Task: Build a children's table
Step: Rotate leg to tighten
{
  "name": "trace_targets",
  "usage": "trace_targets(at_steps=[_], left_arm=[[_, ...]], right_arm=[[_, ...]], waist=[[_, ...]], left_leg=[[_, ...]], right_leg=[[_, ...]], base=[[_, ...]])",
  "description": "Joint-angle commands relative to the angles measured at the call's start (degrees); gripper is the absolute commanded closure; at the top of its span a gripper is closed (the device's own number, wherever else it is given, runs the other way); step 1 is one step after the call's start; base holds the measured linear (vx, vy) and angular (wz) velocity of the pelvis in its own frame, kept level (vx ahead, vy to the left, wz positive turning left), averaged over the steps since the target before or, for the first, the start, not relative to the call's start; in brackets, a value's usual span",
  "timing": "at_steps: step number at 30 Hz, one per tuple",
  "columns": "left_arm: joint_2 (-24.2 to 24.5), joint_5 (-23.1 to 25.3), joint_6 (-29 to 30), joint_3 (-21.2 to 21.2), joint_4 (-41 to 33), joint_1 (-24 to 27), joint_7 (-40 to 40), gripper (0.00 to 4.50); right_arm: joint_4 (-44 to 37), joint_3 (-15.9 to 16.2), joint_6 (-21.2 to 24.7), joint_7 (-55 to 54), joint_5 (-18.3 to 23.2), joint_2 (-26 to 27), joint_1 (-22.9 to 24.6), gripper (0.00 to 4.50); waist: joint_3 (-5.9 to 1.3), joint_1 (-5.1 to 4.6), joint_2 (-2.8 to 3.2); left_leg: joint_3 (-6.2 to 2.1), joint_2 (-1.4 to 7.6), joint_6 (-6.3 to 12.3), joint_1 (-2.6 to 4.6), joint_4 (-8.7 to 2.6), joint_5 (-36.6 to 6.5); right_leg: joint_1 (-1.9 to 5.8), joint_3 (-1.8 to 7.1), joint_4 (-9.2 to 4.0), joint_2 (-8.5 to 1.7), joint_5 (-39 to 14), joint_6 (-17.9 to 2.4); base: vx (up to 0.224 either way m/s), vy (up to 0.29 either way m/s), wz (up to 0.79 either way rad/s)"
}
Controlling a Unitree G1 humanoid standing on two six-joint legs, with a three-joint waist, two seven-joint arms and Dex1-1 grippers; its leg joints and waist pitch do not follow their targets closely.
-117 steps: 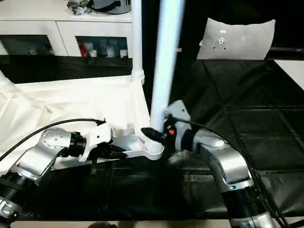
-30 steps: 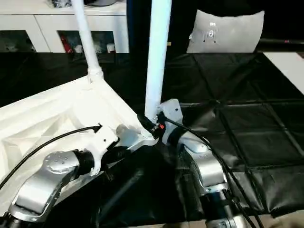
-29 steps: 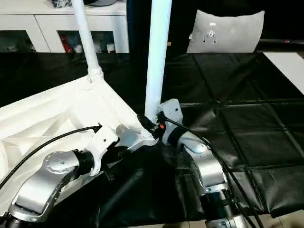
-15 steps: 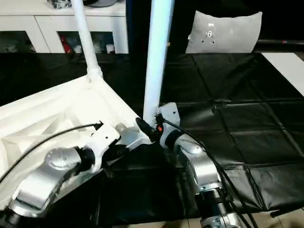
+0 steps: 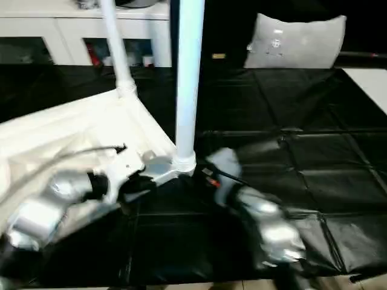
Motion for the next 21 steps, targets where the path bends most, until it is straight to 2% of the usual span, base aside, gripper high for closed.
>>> trace_targets(at_steps=[1, 6, 7, 8, 14, 15, 18, 19, 20, 21], left_arm=[[1.10, -0.19, -5.35, -3.27, 3.36, -1.29, -7.07, 4.50], [0.83, -1.82, -10.71, -4.97, 7.71, -3.96, -13.68, 4.50], [0.82, -1.91, -12.14, -5.46, 8.84, -4.55, -14.77, 4.50], [0.65, -1.76, -14.15, -6.06, 10.42, -5.41, -16.23, 4.50], [-0.57, -0.89, -20.11, -7.84, 14.94, -8.03, -20.57, 4.50], [-0.61, -0.83, -20.49, -8.15, 15.03, -8.21, -21.28, 4.50], [-0.72, -0.41, -22.20, -9.17, 16.26, -9.19, -23.22, 4.50], [-0.74, -0.38, -22.47, -9.28, 16.52, -9.33, -23.47, 4.50], [-0.75, -0.32, -22.73, -9.35, 16.73, -9.44, -23.62, 4.50], [-0.75, -0.09, -23.63, -9.55, 17.52, -9.82, -24.06, 4.50]], right_arm=[[-1.82, -1.17, -0.22, 3.27, 1.60, -1.91, -0.27, 0.13], [-2.36, -0.50, -1.40, 8.74, 1.81, -5.86, -1.45, 0.02], [-2.67, -0.07, -1.27, 10.01, 1.93, -6.68, -1.63, 0.02], [-2.97, 0.78, -1.54, 11.94, 1.55, -7.83, -1.99, 0.02], [-1.72, 4.05, -2.64, 19.32, 0.78, -10.89, -4.19, 0.02], [-1.02, 4.33, -2.72, 20.18, 0.79, -10.96, -4.77, 0.29], [1.15, 5.52, -1.83, 23.36, 0.92, -11.37, -7.04, 0.39], [1.34, 5.74, -1.66, 23.81, 0.92, -11.50, -7.29, 0.63], [1.53, 5.96, -1.52, 24.20, 0.86, -11.63, -7.52, 0.63], [2.05, 6.59, -0.80, 25.56, 0.87, -12.16, -8.12, 0.80]], waist=[[-3.07, 0.31, 0.87], [-3.17, 1.26, 1.26], [-3.17, 1.50, 1.03], [-3.16, 1.64, 1.19], [-3.15, 2.52, 1.28], [-3.17, 2.65, 1.22], [-3.05, 2.76, 1.08], [-3.04, 2.79, 1.04], [-3.05, 2.80, 1.05], [-2.94, 2.86, 0.82]], left_leg=[[-1.37, 3.14, 1.84, 1.07, -3.02, -8.32], [-1.22, 3.24, 2.15, 1.08, -2.67, -6.97], [-1.18, 3.19, 2.43, 1.02, -2.61, -6.85], [-1.20, 3.18, 2.57, 0.95, -2.55, -6.64], [-1.19, 3.52, 2.97, 0.99, -2.47, -7.61], [-1.21, 3.63, 3.04, 0.93, -2.48, -7.16], [-1.12, 3.59, 3.21, 0.92, -2.45, -7.48], [-1.10, 3.52, 3.28, 0.92, -2.39, -7.55], [-1.11, 3.55, 3.24, 0.91, -2.41, -7.43], [-1.13, 3.57, 3.43, 0.83, -2.45, -7.24]], right_leg=[[1.93, 2.52, -3.78, -5.81, 5.42, -10.73], [1.90, 2.40, -3.20, -5.83, 8.73, -11.90], [2.00, 2.38, -3.23, -5.85, 8.73, -11.86], [2.04, 2.39, -3.16, -5.86, 8.95, -11.82], [1.98, 2.30, -3.25, -6.23, 6.21, -12.18], [1.92, 2.29, -3.08, -6.26, 6.86, -12.41], [1.78, 2.25, -3.13, -6.31, 5.51, -13.05], [1.77, 2.24, -3.14, -6.24, 5.13, -13.07], [1.80, 2.27, -3.13, -6.29, 4.96, -13.07], [1.79, 2.24, -3.12, -6.25, 4.68, -12.83]], base=[[0.000, 0.000, 0.00], [0.000, 0.000, 0.00], [0.000, 0.000, 0.00], [0.000, 0.000, 0.00], [0.000, 0.000, 0.00], [0.000, 0.000, 0.00], [0.000, 0.000, 0.00], [0.000, 0.000, 0.00], [0.000, 0.000, 0.00], [0.000, 0.000, 0.00]])
